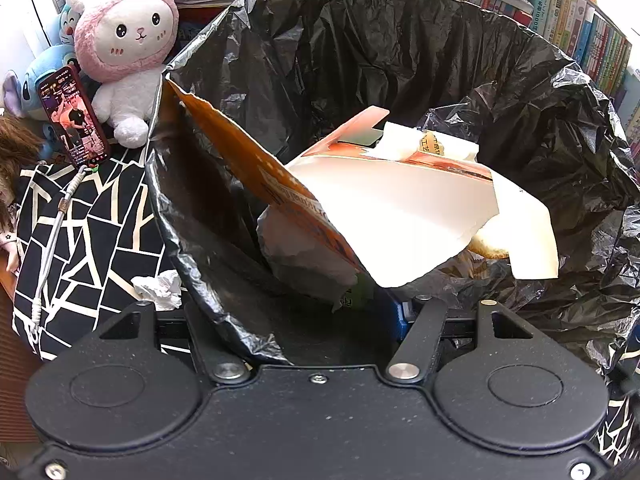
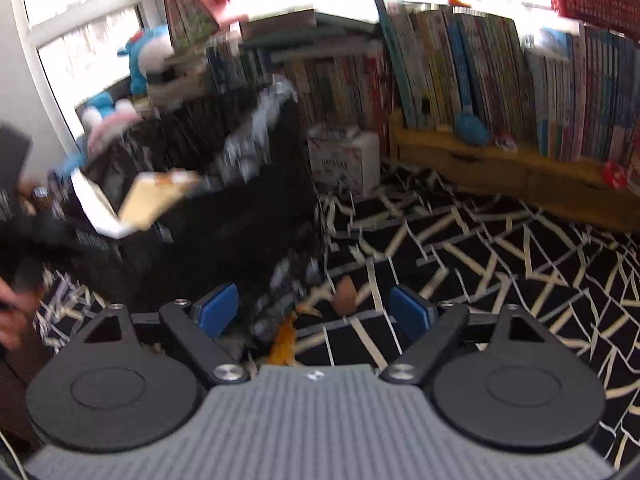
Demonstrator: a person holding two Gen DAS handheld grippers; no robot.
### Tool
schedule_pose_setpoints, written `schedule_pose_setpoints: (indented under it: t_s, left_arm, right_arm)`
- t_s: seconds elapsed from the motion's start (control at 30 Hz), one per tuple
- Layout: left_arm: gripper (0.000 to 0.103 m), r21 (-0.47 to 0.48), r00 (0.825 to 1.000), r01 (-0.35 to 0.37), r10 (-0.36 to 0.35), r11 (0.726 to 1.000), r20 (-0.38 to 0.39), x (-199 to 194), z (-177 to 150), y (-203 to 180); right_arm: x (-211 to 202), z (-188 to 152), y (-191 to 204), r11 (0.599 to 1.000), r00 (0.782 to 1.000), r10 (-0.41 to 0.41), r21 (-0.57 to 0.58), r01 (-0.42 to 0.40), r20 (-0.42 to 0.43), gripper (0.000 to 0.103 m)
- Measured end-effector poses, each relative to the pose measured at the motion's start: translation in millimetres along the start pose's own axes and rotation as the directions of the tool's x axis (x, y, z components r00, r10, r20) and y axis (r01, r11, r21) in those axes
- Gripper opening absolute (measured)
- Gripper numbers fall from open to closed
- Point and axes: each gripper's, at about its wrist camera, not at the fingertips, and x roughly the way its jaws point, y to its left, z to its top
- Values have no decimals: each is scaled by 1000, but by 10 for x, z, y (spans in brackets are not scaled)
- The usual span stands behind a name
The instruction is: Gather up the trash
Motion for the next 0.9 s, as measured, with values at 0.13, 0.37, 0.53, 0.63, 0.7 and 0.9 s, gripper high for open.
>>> schedule_pose_setpoints:
  t_s: [0.13, 0.37, 0.53, 0.63, 0.7, 0.9]
  left_arm:
    - [62, 5, 1000, -6, 6, 1000, 1, -4, -1, -12]
    - [62, 8, 1000, -13, 13, 1000, 1, -10, -9, -27]
    - [62, 8, 1000, -13, 13, 1000, 1, -13, -10, -27]
    - [62, 8, 1000, -12, 12, 1000, 1, -13, -9, -27]
    - [62, 8, 1000, -12, 12, 1000, 0, -12, -8, -26]
    - [62, 8, 1000, -10, 10, 1000, 0, -13, -9, -28]
  right_arm:
    - [265, -304, -5, 1000, 993, -11, -14, 9, -120, 90]
    - [621, -702, 85, 999, 960, -7, -35, -3, -281, 82]
    - [726, -849, 181, 998, 941, 1, -58, -21, -338, 78]
    - [815, -920, 243, 996, 928, -1, -82, -32, -373, 74]
    - [881, -960, 263, 995, 916, -9, -93, -30, -400, 64]
    - [881, -979, 251, 997, 911, -18, -82, -17, -412, 30]
